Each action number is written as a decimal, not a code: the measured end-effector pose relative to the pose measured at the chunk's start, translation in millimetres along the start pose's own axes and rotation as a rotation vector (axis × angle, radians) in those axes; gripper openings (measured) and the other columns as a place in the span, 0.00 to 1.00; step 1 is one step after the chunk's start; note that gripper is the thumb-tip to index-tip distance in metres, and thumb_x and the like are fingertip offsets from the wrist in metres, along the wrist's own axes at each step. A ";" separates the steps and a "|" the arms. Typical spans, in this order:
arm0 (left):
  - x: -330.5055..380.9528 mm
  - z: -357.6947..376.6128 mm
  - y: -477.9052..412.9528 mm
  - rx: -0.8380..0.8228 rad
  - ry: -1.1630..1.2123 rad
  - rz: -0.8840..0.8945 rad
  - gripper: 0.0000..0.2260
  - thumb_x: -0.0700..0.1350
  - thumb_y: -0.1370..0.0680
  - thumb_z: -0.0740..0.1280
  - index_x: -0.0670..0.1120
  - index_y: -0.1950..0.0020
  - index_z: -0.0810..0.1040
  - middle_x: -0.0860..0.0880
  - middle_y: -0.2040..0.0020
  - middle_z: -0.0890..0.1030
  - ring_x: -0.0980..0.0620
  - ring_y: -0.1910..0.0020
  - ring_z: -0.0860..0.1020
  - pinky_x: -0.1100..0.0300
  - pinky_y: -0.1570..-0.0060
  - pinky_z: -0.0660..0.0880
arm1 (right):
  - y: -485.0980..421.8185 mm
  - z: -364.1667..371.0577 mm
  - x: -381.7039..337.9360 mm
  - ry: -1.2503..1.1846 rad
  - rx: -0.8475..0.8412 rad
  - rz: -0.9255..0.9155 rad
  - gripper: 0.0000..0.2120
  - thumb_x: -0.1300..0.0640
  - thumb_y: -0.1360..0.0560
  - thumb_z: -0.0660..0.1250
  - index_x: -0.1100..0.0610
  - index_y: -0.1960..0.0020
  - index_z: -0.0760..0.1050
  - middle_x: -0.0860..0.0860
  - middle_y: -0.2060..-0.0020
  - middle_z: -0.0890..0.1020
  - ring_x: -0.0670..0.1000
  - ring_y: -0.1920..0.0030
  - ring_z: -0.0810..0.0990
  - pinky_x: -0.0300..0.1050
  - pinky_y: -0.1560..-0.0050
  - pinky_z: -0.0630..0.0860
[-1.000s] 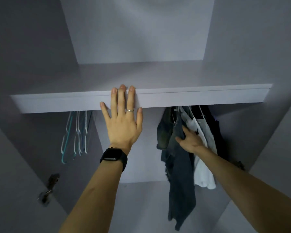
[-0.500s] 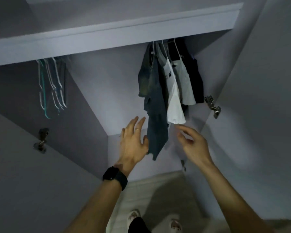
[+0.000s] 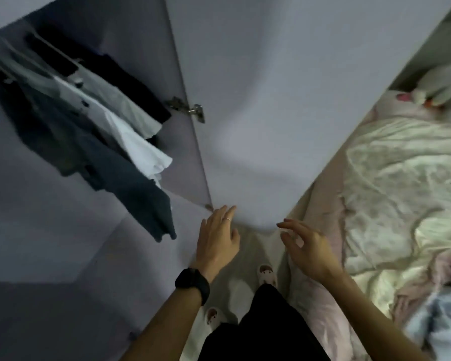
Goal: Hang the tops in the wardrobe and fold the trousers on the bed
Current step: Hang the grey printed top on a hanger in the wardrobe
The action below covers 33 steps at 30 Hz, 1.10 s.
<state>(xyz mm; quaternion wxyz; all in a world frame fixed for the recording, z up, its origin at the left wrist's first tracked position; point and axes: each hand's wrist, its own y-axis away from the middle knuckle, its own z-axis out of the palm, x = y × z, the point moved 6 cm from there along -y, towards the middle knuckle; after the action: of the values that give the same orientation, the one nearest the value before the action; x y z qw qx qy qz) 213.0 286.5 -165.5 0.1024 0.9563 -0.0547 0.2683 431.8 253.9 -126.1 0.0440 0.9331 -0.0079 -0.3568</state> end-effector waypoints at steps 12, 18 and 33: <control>241.8 136.1 1.6 -0.413 -0.139 0.685 0.26 0.49 0.19 0.61 0.53 0.20 0.62 0.51 0.21 0.64 0.47 0.26 0.67 0.50 0.27 0.64 | 203.7 -107.1 146.0 -0.085 0.462 0.694 0.11 0.58 0.21 0.70 0.51 0.40 0.83 0.48 0.39 0.83 0.51 0.38 0.79 0.29 0.43 0.63; 340.3 211.4 11.9 -0.508 -0.216 0.863 0.26 0.47 0.20 0.63 0.50 0.21 0.65 0.49 0.22 0.65 0.48 0.25 0.66 0.52 0.27 0.65 | 268.4 -142.3 227.0 -0.168 0.551 0.866 0.12 0.56 0.20 0.68 0.52 0.37 0.81 0.49 0.38 0.82 0.54 0.37 0.79 0.40 0.41 0.70; 454.2 476.0 -36.6 -0.669 -0.523 0.928 0.27 0.51 0.18 0.59 0.54 0.19 0.57 0.51 0.18 0.47 0.47 0.22 0.57 0.46 0.24 0.56 | 301.8 -213.2 554.2 -0.327 0.643 1.220 0.27 0.51 0.22 0.69 0.57 0.25 0.68 0.58 0.30 0.74 0.59 0.40 0.81 0.56 0.35 0.74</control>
<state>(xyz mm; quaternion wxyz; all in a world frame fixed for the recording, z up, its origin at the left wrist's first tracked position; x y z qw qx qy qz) 843.8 192.3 -331.0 0.2523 0.7832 -0.5682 0.0105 992.0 -56.0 -310.2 -0.0432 0.6635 -0.6407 -0.3840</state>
